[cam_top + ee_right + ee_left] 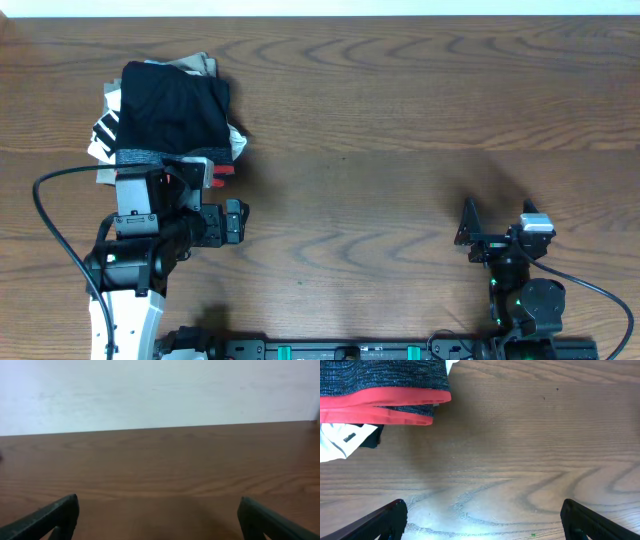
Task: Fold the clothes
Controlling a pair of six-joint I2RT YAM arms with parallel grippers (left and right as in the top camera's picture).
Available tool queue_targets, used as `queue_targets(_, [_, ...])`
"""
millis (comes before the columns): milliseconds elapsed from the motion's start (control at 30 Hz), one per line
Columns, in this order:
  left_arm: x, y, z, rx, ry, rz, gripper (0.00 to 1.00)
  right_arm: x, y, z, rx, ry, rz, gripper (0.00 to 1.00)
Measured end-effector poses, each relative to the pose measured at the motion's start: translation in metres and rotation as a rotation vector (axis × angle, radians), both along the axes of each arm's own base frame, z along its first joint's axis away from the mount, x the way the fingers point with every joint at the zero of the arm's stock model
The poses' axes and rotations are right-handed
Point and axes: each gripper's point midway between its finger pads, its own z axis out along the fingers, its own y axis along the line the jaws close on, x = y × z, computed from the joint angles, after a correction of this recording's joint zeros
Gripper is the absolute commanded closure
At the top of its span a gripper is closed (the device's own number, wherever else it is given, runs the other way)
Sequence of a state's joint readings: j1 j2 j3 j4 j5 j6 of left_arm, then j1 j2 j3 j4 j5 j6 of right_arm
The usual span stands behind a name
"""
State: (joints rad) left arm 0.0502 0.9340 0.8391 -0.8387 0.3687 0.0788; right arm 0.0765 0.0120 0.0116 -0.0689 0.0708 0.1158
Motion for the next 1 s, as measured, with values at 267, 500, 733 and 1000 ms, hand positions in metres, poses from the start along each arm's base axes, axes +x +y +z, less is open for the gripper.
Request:
queue_targets(267, [0.0, 0.0, 0.0, 0.0, 0.0, 0.0, 0.02, 0.0, 0.0, 0.0, -0.002, 0.0, 0.0, 0.01])
queue_targets(500, [-0.007, 0.002, 0.004, 0.017, -0.055, 0.009, 0.02, 0.0, 0.0, 0.0, -0.002, 0.0, 0.002, 0.01])
queue_targets(733, [-0.003, 0.012, -0.012, 0.08, -0.367, 0.052, 0.02, 0.0, 0.001, 0.0, -0.002, 0.0, 0.004, 0.01])
queue_targets(1000, [0.005, 0.001, -0.03, 0.088, -0.782, 0.029, 0.02, 0.0, 0.001, 0.0, -0.003, -0.001, 0.005, 0.01])
